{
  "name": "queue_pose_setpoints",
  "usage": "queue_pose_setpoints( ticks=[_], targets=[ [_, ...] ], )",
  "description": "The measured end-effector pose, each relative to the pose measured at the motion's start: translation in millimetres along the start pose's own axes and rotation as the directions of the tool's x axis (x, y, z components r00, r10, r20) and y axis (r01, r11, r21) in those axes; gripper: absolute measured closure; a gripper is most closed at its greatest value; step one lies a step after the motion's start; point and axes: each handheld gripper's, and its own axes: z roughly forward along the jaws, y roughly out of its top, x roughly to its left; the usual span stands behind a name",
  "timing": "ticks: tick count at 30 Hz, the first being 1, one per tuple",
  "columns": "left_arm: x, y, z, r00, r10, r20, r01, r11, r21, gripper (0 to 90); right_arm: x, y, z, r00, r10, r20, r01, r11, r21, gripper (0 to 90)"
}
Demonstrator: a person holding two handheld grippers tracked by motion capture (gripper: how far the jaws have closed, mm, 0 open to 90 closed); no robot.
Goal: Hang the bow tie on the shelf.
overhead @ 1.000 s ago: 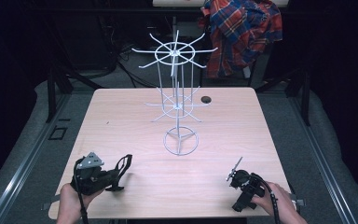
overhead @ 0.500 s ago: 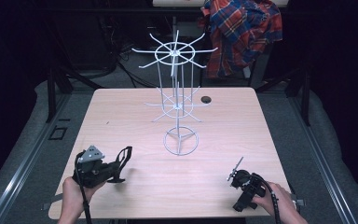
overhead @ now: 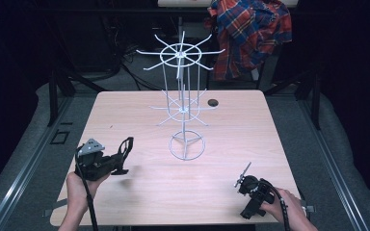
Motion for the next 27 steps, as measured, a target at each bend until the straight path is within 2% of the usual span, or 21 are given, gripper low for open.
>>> queue_pose_setpoints(
  ticks=[3,4,7,12,13,15,20,26,27],
  targets=[
    [1.5,3.6,0.3,1.0,-0.01,-0.002,0.01,0.9998,-0.018,88.4,0.6,0.7,0.4,0.9999,-0.01,0.006,0.01,1.0,0.014,7.9],
    [2.0,5.2,1.3,1.0,-0.008,-0.003,0.008,0.9997,-0.024,88.4,-0.1,-0.1,1.5,0.9999,0.001,-0.01,-0.001,1.0,0.006,7.9],
    [2.9,10.7,5.7,1.0,-0.009,-0.003,0.008,0.9993,-0.035,88.4,-3.2,-0.4,1.9,0.9999,0.011,-0.004,-0.011,1.0,0.009,8.1],
    [2.7,21.9,10.5,0.9999,-0.011,-0.013,0.01,0.9976,-0.069,88.4,0.6,0.3,0.5,0.9999,-0.012,0.005,0.012,1.0,0.014,8.1],
    [2.8,24.4,11.6,0.9998,-0.012,-0.012,0.011,0.9971,-0.075,88.5,1.1,-0.1,0.5,0.9999,-0.009,-0.009,0.009,1.0,0.008,8.1],
    [3.3,27.3,13.9,0.9998,-0.018,-0.005,0.017,0.9965,-0.082,88.4,0.4,-0.4,0.9,0.9999,-0.012,-0.004,0.013,1.0,0.009,8.1],
    [5.1,35.8,23.3,0.9998,-0.017,0.01,0.018,0.9955,-0.093,88.5,-0.9,-4.7,2.1,0.9999,0.011,-0.011,-0.011,1.0,0.017,8.1],
    [8.0,40.6,25.8,0.9994,-0.023,0.027,0.026,0.9936,-0.11,88.4,-0.1,-12.1,1.4,0.9996,0.027,-0.009,-0.027,0.999,0.023,8.1],
    [9.0,42.4,25.7,0.9992,-0.022,0.033,0.026,0.9925,-0.119,88.5,-0.6,-15.3,2.1,0.999,0.045,0.0,-0.045,0.999,0.027,8.2]
  ],
)
